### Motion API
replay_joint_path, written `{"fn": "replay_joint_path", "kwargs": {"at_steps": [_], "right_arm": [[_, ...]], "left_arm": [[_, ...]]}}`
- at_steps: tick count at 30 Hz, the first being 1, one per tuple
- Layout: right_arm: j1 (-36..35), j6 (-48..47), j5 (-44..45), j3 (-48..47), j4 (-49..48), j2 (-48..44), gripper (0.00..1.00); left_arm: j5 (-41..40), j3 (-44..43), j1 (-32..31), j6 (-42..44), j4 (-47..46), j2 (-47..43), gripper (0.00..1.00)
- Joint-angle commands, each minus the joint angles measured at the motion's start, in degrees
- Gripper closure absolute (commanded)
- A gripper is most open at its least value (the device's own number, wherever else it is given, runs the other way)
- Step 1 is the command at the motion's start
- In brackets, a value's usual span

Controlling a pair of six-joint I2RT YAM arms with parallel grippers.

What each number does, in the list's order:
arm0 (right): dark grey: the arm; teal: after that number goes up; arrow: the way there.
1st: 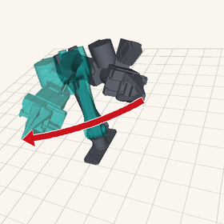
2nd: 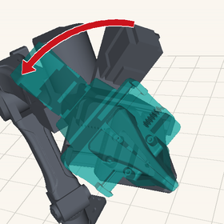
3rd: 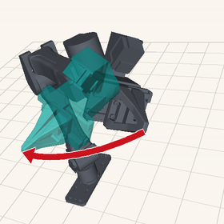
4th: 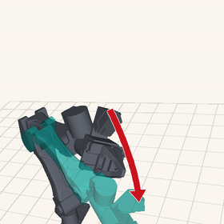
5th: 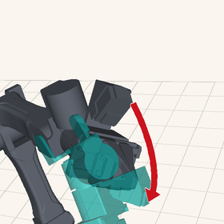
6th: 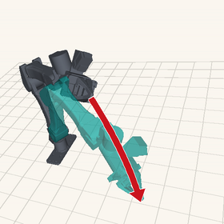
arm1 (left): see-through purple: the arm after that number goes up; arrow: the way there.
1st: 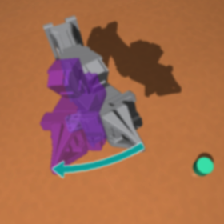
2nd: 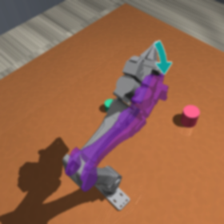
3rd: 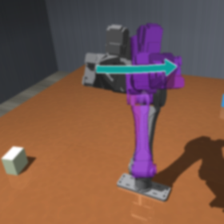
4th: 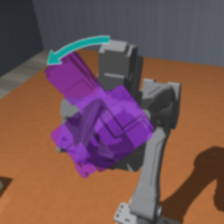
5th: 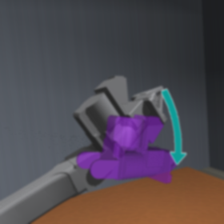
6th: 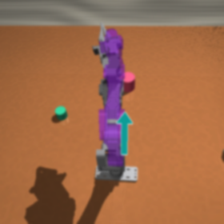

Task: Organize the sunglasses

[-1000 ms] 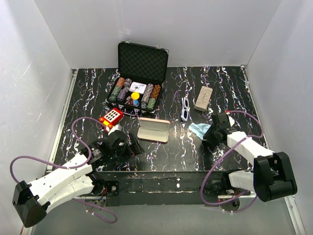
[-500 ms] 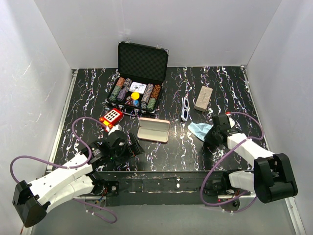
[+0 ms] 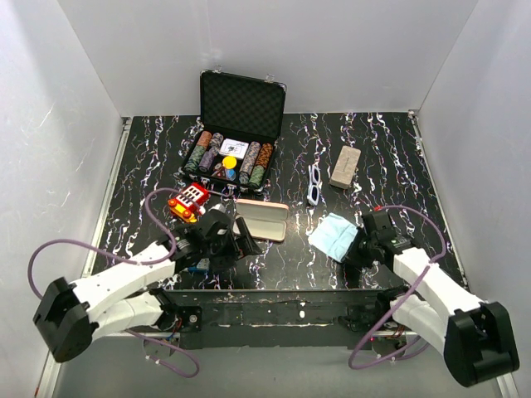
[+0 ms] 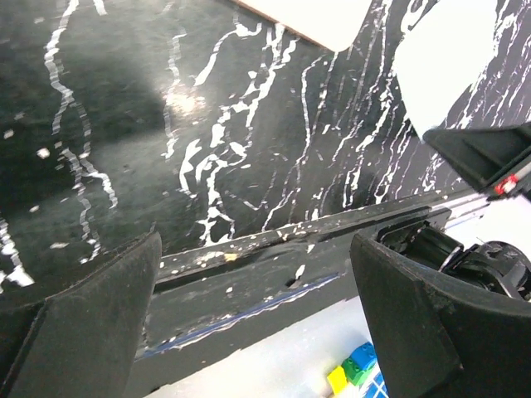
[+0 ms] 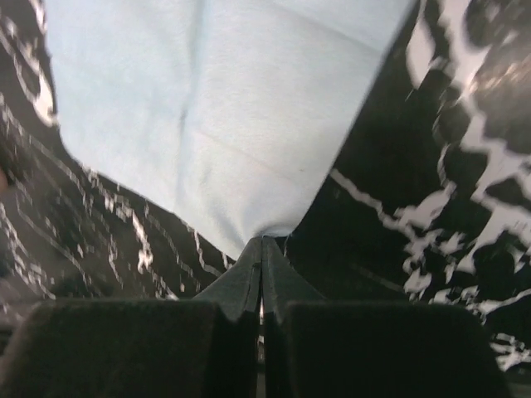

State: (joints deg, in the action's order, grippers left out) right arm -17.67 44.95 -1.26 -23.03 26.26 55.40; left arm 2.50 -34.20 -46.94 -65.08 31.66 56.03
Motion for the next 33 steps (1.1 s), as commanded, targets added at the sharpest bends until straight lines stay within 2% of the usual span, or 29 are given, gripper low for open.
{"fn": "replay_joint_path", "kwargs": {"at_steps": [1, 4, 9, 14, 17, 25, 30, 33], "right_arm": [[-3.9, 0.8, -3.2, -2.5, 9.7, -4.9, 0.99], [-6.3, 1.8, -5.2, -3.8, 14.8, -4.8, 0.99], [-11.7, 7.9, -5.8, -0.2, 15.6, -8.9, 0.99], [-12.7, 9.7, -3.6, 0.4, 17.1, -10.4, 0.99], [-12.7, 9.8, -2.4, 0.4, 17.3, -10.6, 0.99], [-12.7, 9.9, -1.1, 1.0, 17.0, -11.2, 0.99], [-12.7, 10.1, -1.9, 1.7, 16.0, -11.6, 0.99], [-12.7, 9.7, -1.9, 1.6, 15.8, -11.9, 0.99]], "left_arm": [[4.4, -4.6, -1.7, 2.0, -7.5, 6.4, 0.02], [3.7, -7.0, -3.8, 2.1, -9.1, 10.1, 0.02], [1.9, -10.5, -7.0, 1.6, -10.3, 15.1, 0.02], [0.0, -15.4, -10.6, 1.7, -11.7, 23.7, 0.02], [0.0, -20.1, -11.7, 3.0, -12.0, 30.1, 0.07], [-3.1, -31.0, -12.9, 6.8, -9.5, 45.5, 0.30], [-2.5, -35.0, -14.3, 7.6, -9.1, 51.9, 0.47], [-3.0, -36.8, -15.1, 7.7, -8.3, 54.2, 0.53]]}}
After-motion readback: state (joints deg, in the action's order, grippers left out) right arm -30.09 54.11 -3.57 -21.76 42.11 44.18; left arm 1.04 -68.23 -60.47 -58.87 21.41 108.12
